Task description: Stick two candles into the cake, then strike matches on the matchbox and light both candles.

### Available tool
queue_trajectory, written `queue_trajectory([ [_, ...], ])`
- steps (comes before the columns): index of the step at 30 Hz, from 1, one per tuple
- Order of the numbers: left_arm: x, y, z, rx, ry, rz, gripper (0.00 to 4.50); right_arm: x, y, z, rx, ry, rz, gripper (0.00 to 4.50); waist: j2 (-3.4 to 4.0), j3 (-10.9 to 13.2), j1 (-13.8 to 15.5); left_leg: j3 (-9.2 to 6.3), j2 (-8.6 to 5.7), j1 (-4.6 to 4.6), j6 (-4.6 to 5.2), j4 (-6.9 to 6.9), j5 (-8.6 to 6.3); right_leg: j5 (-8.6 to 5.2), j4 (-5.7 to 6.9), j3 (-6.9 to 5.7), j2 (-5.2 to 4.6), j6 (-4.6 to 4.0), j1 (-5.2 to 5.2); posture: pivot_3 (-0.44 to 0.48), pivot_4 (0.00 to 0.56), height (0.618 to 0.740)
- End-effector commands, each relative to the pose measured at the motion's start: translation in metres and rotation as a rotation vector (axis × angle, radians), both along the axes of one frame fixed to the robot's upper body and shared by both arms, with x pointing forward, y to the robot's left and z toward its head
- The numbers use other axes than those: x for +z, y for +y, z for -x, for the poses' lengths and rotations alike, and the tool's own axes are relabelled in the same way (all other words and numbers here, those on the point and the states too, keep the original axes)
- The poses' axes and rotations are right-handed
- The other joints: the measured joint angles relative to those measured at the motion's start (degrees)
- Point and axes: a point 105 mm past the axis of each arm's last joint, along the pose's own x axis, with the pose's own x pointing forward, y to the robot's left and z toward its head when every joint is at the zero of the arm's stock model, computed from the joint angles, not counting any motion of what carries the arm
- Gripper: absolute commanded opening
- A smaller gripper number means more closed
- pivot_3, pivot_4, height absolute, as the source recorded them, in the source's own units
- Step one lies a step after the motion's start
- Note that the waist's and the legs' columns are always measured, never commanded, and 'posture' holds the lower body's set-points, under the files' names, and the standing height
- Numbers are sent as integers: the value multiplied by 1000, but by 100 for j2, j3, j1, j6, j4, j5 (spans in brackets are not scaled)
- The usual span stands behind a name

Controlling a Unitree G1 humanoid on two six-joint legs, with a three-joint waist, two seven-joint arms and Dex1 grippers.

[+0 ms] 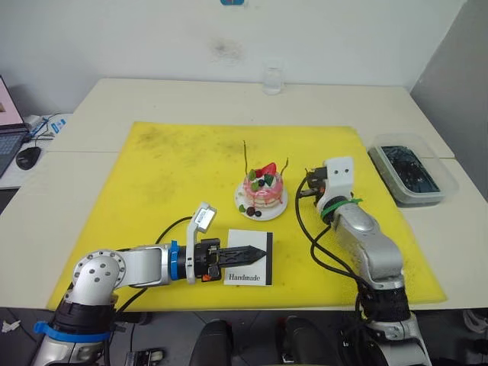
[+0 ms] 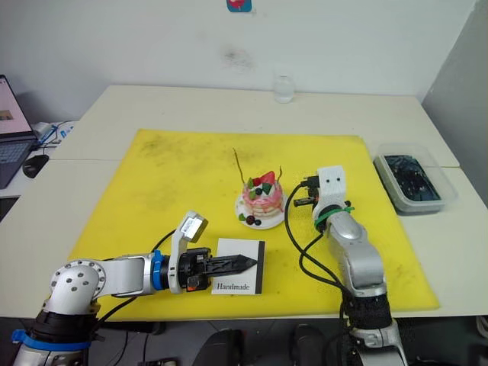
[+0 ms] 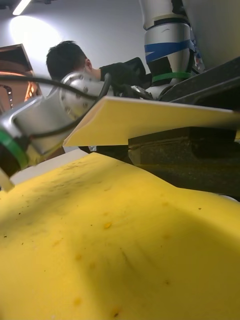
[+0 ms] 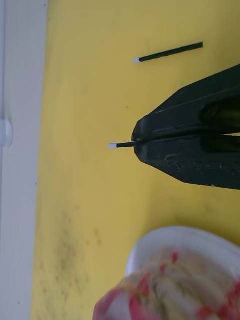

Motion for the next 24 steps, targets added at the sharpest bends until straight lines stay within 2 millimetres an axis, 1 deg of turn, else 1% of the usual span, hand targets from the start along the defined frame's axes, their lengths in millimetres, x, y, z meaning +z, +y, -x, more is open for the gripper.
queue_trajectory([
  [1, 6, -3, 3, -16, -24, 16, 0, 14, -10, 23, 15, -14, 2, 12, 0, 0, 2, 0, 0, 0, 0, 0, 0, 0, 0, -1, -1, 0, 0, 0, 150, 740],
  [4, 6, -4, 3, -29, -24, 18, 0, 4, -11, 53, 102, 34, 77, 12, 0, 0, 6, 2, -1, 0, 0, 1, 0, -1, -1, 0, -3, 0, 0, 0, 150, 740],
  [5, 6, -3, 3, -33, -24, 17, 0, -5, -9, 69, 153, 61, 137, 12, 0, 0, 19, 3, -2, 0, 0, 0, 0, -1, -2, 0, -4, -1, 0, 0, 150, 740],
  [6, 7, -4, 4, -43, -22, 16, 0, -13, -8, 81, 186, 89, 154, 12, -1, 0, 27, 2, -2, -1, 0, 0, 0, -3, -4, -1, -5, -1, 0, 0, 150, 740],
  [8, 7, -4, 5, -58, -20, 13, 0, -23, -7, 95, 211, 121, 159, 12, -1, 0, 18, 2, -2, 0, -1, -4, -1, -11, -4, -2, -7, -1, 0, 0, 150, 740],
  [11, 7, -5, 5, -68, -19, 10, 0, -36, -7, 102, 219, 144, 141, 12, 0, 0, -29, 6, 0, 6, -2, -4, -1, -8, 1, 3, -4, 2, -3, 0, 150, 740],
  [14, 7, -5, 4, -73, -20, 9, 0, -43, -7, 102, 220, 140, 130, 12, 0, 0, -22, 4, -1, 19, -2, -4, -1, -21, 1, 2, -4, -20, 4, 0, 150, 740],
  [17, 6, -7, 5, -82, -20, 8, 0, -51, -13, 101, 198, 137, 123, 12, 0, 0, -8, 5, -4, 18, -2, -2, -1, -26, -2, 4, -8, -28, 6, 0, 150, 740],
  [19, 6, -7, 4, -84, -22, 7, 0, -54, -15, 99, 180, 134, 107, 12, -1, 0, -2, 7, -6, 15, -2, -2, -1, -26, -6, 5, -9, -28, 8, 0, 150, 740],
  [20, 6, -7, 4, -84, -22, 7, 0, -54, -16, 98, 184, 129, 109, 197, 0, 0, -3, 7, -6, 14, -2, -3, -1, -26, -9, 5, -9, -29, 8, 0, 150, 740],
  [22, 6, -7, 5, -86, -22, 6, 0, -55, -14, 98, 209, 118, 120, 629, 0, 0, -3, 7, -5, 11, -2, -4, -2, -11, -9, 4, -9, -2, 7, 0, 150, 740],
  [24, 6, -7, 5, -86, -22, 6, 0, -53, -11, 98, 238, 96, 133, 1263, 0, 0, -3, 5, -4, 11, -3, -5, -2, -11, -9, 1, -8, -2, 7, 0, 150, 740],
])
